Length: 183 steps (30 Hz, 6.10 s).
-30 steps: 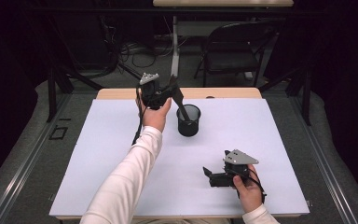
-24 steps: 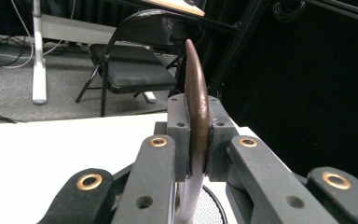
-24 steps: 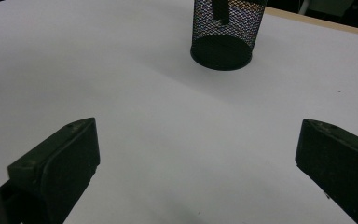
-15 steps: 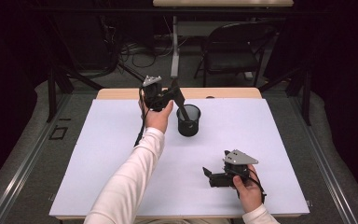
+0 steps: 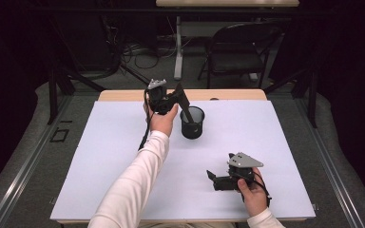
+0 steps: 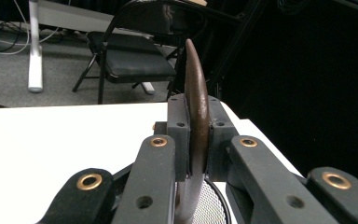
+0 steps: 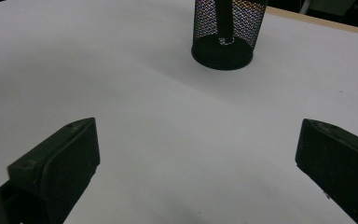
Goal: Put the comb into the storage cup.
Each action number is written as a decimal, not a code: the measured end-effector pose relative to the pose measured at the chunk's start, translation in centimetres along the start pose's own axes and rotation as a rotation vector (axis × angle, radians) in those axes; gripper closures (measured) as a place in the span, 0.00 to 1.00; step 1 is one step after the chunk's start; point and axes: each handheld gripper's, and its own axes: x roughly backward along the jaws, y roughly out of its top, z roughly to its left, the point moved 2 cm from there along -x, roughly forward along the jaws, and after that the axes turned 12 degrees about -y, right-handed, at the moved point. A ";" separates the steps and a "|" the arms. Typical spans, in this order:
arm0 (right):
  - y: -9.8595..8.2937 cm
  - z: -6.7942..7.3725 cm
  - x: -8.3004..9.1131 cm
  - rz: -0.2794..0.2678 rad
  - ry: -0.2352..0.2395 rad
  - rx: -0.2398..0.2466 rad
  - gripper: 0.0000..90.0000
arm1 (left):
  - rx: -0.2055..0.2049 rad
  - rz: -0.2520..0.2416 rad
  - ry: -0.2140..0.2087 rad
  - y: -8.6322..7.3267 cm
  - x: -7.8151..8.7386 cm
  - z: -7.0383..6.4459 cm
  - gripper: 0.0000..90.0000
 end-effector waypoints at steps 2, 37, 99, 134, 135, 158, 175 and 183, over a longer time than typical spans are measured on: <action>0.0 0.0 0.0 -0.002 -0.002 -0.001 0.00 | 0.003 0.002 0.000 -0.2 -0.1 0.1 0.93; -0.1 0.0 0.0 0.005 0.004 0.002 0.00 | 0.079 -0.020 -0.017 -1.3 -0.8 1.3 0.93; -0.2 0.0 -0.1 0.007 0.011 0.006 0.00 | 0.214 -0.065 0.023 -1.9 0.3 4.5 0.76; -0.2 0.2 -0.2 0.012 0.010 0.015 0.00 | 0.136 -0.109 0.033 -1.4 2.2 4.2 0.44; -0.2 0.2 -0.2 0.012 0.011 0.013 0.00 | 0.138 -0.110 0.027 -1.4 2.3 4.2 0.44; -0.3 0.1 -0.2 0.012 0.009 0.013 0.00 | 0.089 -0.103 -0.038 -0.6 4.9 3.4 0.42; -0.3 0.1 -0.2 0.012 0.007 0.013 0.00 | -0.010 -0.075 -0.040 0.0 7.4 2.1 0.34; -0.3 0.1 -0.1 0.011 0.005 0.013 0.00 | -0.044 -0.056 -0.046 0.2 9.0 1.8 0.34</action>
